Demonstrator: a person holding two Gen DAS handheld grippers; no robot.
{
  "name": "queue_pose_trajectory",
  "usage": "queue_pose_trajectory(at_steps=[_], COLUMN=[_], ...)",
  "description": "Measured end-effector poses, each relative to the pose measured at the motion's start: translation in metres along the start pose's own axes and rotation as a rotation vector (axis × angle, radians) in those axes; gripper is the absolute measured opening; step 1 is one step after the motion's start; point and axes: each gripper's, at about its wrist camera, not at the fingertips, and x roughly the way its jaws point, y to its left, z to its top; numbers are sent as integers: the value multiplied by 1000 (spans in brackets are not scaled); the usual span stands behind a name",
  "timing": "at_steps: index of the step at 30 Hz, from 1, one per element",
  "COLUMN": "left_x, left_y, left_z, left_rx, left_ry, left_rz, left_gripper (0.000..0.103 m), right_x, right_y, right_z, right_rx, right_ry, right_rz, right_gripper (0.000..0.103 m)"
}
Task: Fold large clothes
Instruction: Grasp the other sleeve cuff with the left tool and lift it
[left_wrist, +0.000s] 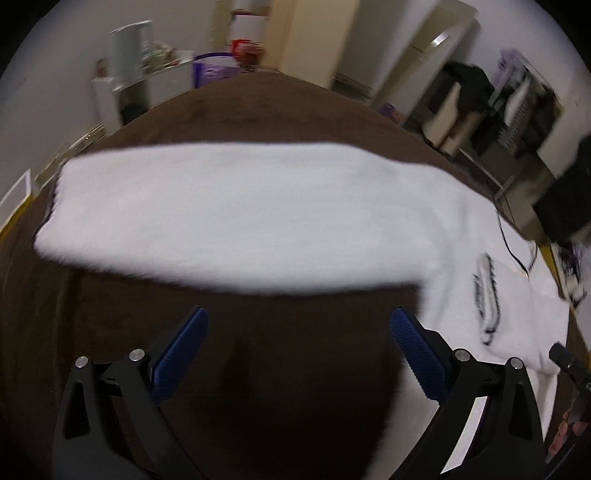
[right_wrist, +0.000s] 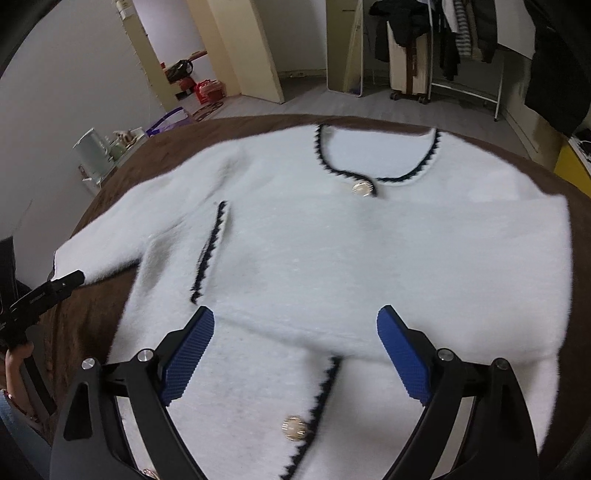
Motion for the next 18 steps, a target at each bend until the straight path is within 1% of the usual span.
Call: queue_pose_trajectory(at_steps=[2, 5, 6, 8, 10, 14, 18], left_x=[4, 9, 12, 22, 26, 34, 42], left_y=[25, 52, 64, 82, 91, 93, 98], left_z=[-2, -5, -7, -5, -1, 12, 31], left_rx=[-50, -120, -153, -217, -227, -221, -233], left_ry=[6, 3, -1, 9, -13, -37, -60], left_rz=[14, 8, -4, -50, -80, -79, -61], left_gripper=[97, 97, 97, 97, 97, 97, 97], right_x=[6, 14, 17, 21, 26, 35, 45], right_y=[9, 20, 25, 32, 39, 52, 67], right_z=[-3, -5, -6, -6, -5, -5, -3], right_rx=[-10, -30, -41, -53, -58, -73, -104], right_ry=[13, 28, 34, 40, 47, 56, 61], right_rz=[2, 3, 0, -6, -6, -8, -11], right_gripper=[89, 89, 89, 89, 89, 89, 89])
